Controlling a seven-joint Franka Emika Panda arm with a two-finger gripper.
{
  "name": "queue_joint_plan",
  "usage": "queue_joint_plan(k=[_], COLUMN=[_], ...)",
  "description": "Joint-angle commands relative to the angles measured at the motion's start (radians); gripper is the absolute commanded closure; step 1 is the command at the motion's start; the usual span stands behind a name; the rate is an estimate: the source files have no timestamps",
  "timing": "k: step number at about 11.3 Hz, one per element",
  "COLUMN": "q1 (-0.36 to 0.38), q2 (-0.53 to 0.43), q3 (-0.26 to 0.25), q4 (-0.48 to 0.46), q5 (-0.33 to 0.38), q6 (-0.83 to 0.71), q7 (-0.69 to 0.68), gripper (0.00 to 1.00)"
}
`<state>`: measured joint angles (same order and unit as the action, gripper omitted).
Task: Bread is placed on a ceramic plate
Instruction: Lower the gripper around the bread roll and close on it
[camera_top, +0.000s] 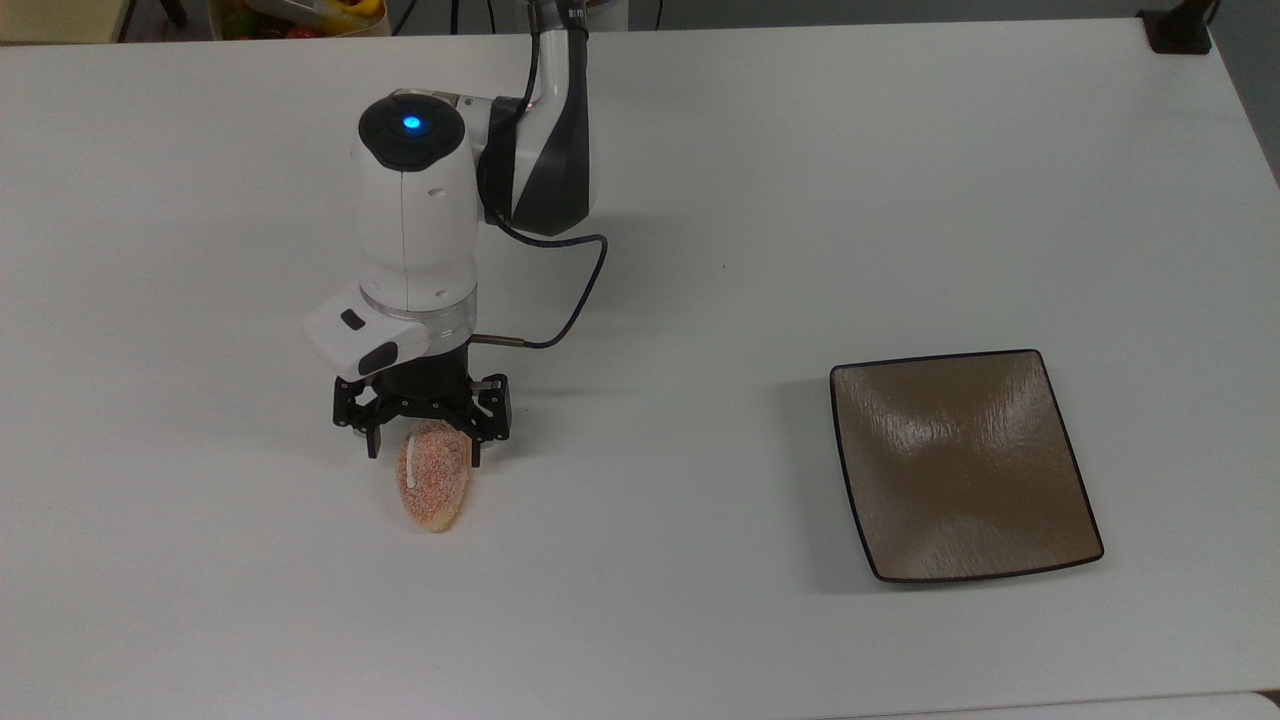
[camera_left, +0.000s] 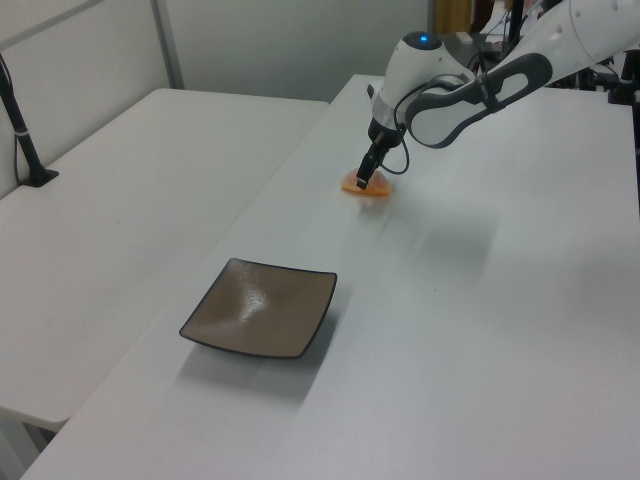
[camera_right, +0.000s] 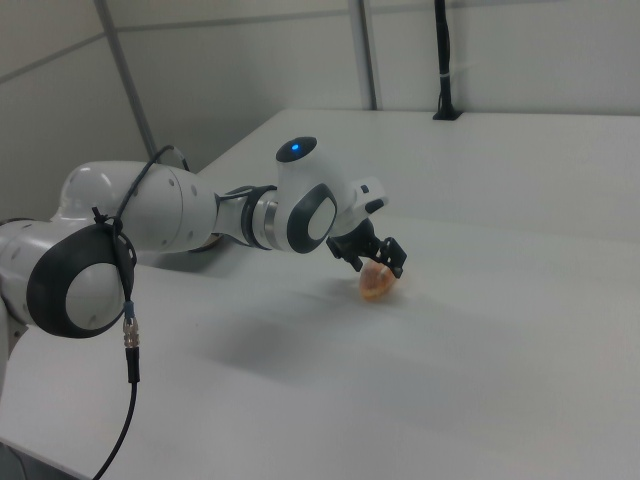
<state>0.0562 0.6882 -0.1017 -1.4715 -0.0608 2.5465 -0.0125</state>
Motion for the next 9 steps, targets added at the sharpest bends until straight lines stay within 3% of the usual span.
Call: queue_joint_plan(k=[1,2,3,5,6,7,9], q1=[0.004,0.005,0.005,0.005,0.005,0.005,0.005], q2=[0.031,0.034,0.034,0.034,0.033,0.033,0.03], q3=[-0.006,-0.006,-0.006,-0.004,-0.004,-0.004,-0.004], q4=[0.007,0.007,0.005,0.003,-0.004,-0.006,-0.006], q5=[-0.01,-0.01,-0.011,-0.06,-0.085,-0.085,-0.085], q6=[0.061,0.063,0.063,0.061,0.061,0.061,0.061], q7=[-0.012,-0.012,-0.014,-0.014,-0.014,-0.014,-0.014], gripper=[0.0,0.0,0.06,0.36,0.62,0.79,0.81])
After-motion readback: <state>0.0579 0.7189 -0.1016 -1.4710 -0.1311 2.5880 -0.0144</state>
